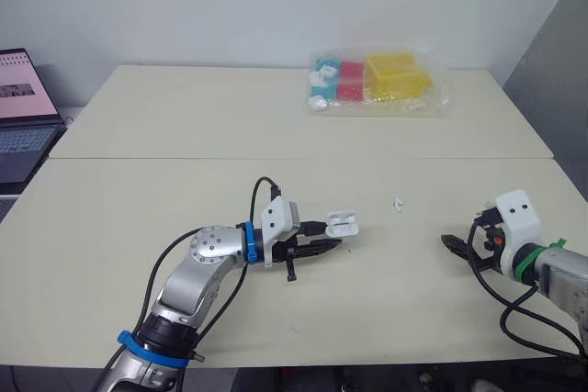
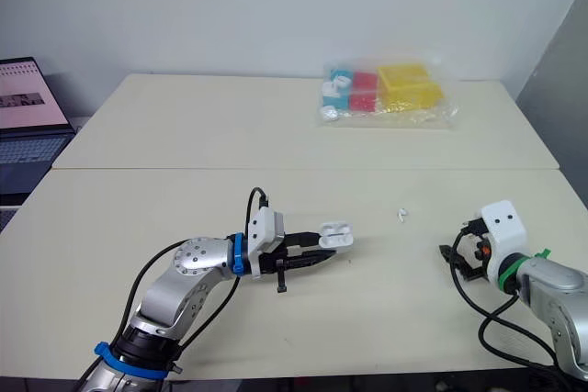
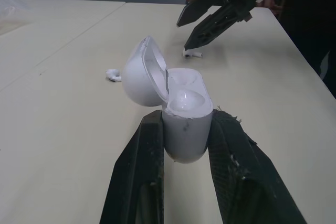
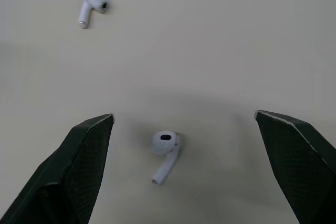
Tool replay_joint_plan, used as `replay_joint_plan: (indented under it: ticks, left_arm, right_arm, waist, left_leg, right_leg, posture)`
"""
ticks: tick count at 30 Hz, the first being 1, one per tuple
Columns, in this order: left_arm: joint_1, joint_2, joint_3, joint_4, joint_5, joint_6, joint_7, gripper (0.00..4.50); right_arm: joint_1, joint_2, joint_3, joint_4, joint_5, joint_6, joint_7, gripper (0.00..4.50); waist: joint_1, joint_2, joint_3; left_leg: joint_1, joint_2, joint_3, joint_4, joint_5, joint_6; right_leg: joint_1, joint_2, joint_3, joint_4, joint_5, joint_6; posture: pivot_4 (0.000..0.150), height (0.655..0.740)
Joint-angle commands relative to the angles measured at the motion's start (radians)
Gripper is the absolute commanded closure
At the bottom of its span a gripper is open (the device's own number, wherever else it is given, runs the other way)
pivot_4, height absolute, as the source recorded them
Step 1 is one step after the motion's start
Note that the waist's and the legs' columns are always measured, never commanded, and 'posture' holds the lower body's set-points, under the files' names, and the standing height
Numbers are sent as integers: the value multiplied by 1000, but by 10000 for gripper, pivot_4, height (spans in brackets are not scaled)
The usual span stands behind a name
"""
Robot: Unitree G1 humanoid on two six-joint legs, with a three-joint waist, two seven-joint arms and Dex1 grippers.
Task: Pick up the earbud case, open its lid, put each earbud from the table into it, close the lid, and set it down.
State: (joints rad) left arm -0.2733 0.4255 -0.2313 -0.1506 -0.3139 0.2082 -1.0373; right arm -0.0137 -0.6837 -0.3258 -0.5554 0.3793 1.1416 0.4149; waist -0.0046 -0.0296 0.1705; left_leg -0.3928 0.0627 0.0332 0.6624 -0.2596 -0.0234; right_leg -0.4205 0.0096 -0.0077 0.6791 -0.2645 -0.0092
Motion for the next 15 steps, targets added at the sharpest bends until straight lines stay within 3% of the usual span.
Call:
replay_joint_plan:
  ticks: [1, 9, 12, 15]
  left_arm:
    - [-6, 2, 0, -24, -7, -18, -6, 37015]
    - [-7, 6, -1, -22, -3, -18, -7, 37015]
    - [-11, 6, -3, -16, 1, -22, -9, 37015]
    - [-14, 4, -3, -10, 4, -25, -9, 37015]
  right_arm:
    - [3, 5, 12, 5, -22, -48, -15, 0]
    - [37, 58, 53, 42, -40, -78, -41, 0]
    - [40, 78, 51, 47, -38, -50, -51, 6141]
    - [40, 95, 35, 55, -27, -33, -54, 16778]
  waist:
    - [0, 0, 0]
    - [-1, 0, 0]
    - [0, 0, 0]
    - [0, 0, 0]
  left_leg:
    - [0, 0, 0, 0, 0, 0]
    - [0, 1, 0, 0, 0, 0]
    - [0, 0, 0, 0, 0, 0]
    - [0, 0, 0, 0, 0, 0]
  right_leg:
    - [0, 0, 0, 0, 0, 0]
    - [0, 1, 0, 0, 0, 0]
    - [0, 1, 0, 0, 0, 0]
    - [0, 1, -1, 0, 0, 0]
  posture:
    - [1500, 7400]
    - [1500, 7400]
    - [1500, 7400]
    - [1500, 7400]
